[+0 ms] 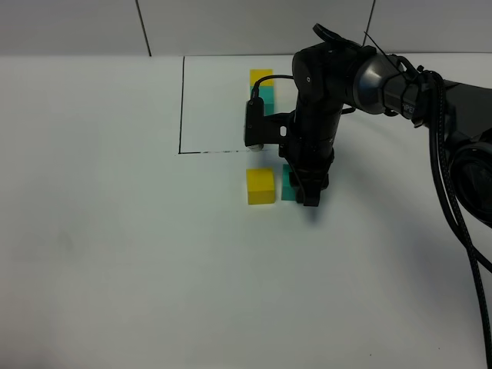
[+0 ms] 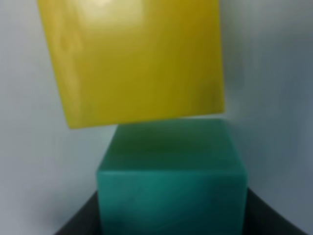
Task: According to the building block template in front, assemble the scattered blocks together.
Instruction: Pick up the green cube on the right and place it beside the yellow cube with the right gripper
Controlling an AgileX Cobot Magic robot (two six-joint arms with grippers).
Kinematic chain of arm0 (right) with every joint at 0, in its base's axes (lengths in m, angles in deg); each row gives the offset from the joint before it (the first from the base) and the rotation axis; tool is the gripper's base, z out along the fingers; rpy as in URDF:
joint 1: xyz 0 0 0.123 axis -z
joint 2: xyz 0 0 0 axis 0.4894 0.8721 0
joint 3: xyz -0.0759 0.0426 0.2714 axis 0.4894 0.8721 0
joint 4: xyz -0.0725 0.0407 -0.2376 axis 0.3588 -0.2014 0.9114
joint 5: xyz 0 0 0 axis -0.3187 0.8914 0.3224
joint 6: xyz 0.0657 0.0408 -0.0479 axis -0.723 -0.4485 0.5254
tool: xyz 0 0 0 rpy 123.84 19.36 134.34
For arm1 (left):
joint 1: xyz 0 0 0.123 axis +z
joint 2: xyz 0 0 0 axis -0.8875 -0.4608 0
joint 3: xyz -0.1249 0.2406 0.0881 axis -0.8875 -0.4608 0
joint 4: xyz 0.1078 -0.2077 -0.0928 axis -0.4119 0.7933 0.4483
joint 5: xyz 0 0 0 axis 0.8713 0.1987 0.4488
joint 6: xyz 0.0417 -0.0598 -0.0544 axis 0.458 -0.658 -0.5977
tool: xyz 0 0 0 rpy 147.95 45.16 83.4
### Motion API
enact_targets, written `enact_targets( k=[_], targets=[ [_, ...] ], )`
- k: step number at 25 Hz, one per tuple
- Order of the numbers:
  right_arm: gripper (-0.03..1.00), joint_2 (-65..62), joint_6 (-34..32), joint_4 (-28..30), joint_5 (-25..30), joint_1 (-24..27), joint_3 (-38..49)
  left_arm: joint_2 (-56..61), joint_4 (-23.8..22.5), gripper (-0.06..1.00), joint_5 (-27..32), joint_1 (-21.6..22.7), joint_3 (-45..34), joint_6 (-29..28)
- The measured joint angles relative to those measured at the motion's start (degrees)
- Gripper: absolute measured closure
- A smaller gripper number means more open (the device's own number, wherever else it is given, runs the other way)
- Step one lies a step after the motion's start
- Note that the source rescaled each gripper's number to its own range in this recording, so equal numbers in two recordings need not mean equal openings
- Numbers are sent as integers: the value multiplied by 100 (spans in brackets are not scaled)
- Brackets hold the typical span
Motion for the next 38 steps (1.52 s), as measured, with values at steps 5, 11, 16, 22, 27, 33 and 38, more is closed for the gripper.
enact_targets(
  k=[5,11,16,22,27,33,38],
  targets=[
    [95,0,0,-47,-15,-45,0,0,0,28,0,0,0,0],
    [95,19,7,-66,-46,-121,-11,0,0,28,0,0,0,0],
    [95,72,2,-72,6,-121,-56,0,0,28,0,0,0,0],
    [95,73,2,-80,6,-121,-56,0,0,28,0,0,0,0],
    [95,73,98,-49,31,-121,-56,0,0,28,0,0,0,0],
    [95,73,255,-39,38,-121,-56,0,0,28,0,0,0,0],
    [92,73,273,-50,38,-116,-56,0,0,28,0,0,0,0]
  ],
)
